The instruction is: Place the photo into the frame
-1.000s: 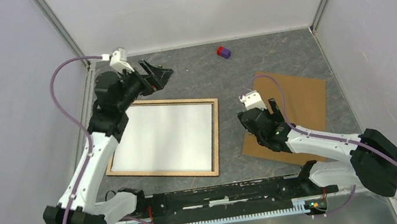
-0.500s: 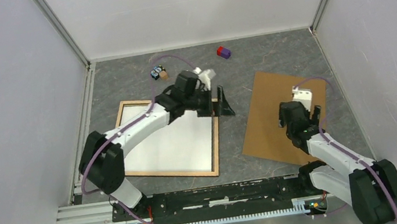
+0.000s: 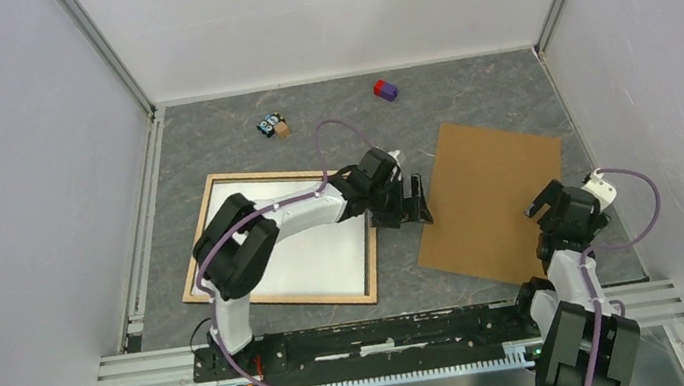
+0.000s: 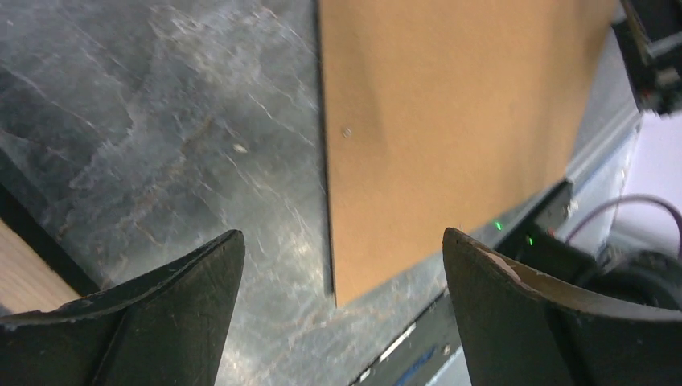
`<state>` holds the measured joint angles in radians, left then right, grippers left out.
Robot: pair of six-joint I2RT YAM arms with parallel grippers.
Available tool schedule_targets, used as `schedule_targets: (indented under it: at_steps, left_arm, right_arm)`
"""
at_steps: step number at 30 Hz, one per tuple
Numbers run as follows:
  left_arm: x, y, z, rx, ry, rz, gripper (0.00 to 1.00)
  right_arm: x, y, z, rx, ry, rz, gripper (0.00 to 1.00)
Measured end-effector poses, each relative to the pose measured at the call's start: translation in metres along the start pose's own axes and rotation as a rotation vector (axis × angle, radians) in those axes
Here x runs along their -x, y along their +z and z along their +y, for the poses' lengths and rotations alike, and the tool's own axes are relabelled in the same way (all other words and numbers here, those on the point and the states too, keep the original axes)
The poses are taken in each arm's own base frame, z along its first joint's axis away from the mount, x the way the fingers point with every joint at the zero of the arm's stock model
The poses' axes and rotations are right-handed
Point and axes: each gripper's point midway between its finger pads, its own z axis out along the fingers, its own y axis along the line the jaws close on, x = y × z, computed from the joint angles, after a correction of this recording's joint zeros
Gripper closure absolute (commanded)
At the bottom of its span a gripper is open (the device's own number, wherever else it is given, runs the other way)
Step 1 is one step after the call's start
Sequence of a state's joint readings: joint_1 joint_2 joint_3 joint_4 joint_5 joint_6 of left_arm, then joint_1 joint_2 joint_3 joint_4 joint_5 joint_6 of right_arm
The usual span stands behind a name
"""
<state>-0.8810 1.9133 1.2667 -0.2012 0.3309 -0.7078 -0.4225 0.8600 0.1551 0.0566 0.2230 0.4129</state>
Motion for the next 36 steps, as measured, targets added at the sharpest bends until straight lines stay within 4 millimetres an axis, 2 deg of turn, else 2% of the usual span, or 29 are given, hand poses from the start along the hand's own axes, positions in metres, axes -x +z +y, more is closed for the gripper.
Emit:
schedule_targets:
  at_steps: [4, 9, 14, 16, 22, 25, 28, 31, 36]
  left_arm:
    - [0.004, 0.021, 0.006, 0.057, -0.074, -0.019, 0.02]
    - [0.01, 0.037, -0.001, 0.043, -0.138, -0.023, 0.01]
    - [0.017, 0.049, -0.015, -0.018, -0.199, -0.015, 0.01]
    - [0.018, 0.051, -0.02, -0.044, -0.224, -0.006, 0.05]
    - [0.028, 0.052, -0.017, -0.09, -0.294, -0.019, 0.2]
    - [0.03, 0.049, -0.016, -0.112, -0.318, -0.04, 0.28]
    - [0.029, 0.035, -0.023, -0.152, -0.339, -0.064, 0.36]
    - [0.036, 0.015, -0.04, -0.218, -0.354, -0.1, 0.46]
    - [0.06, -0.019, -0.079, -0.369, -0.339, -0.188, 0.49]
  right_arm:
    - [0.004, 0.005, 0.007, 0.06, 0.019, -0.005, 0.03]
    - [0.005, 0.008, 0.028, 0.176, 0.009, -0.002, 0.04]
    - [0.003, 0.005, 0.039, 0.25, 0.001, -0.001, 0.04]
    - [0.002, 0.004, 0.04, 0.265, -0.005, -0.004, 0.04]
    - [0.002, 0.005, 0.039, 0.275, -0.021, -0.018, 0.05]
    - [0.003, 0.006, 0.04, 0.283, -0.03, -0.024, 0.05]
    - [0.003, 0.006, 0.041, 0.29, -0.035, -0.028, 0.05]
    - [0.003, 0.006, 0.041, 0.292, -0.042, -0.034, 0.05]
    - [0.006, 0.004, 0.044, 0.31, -0.015, -0.043, 0.05]
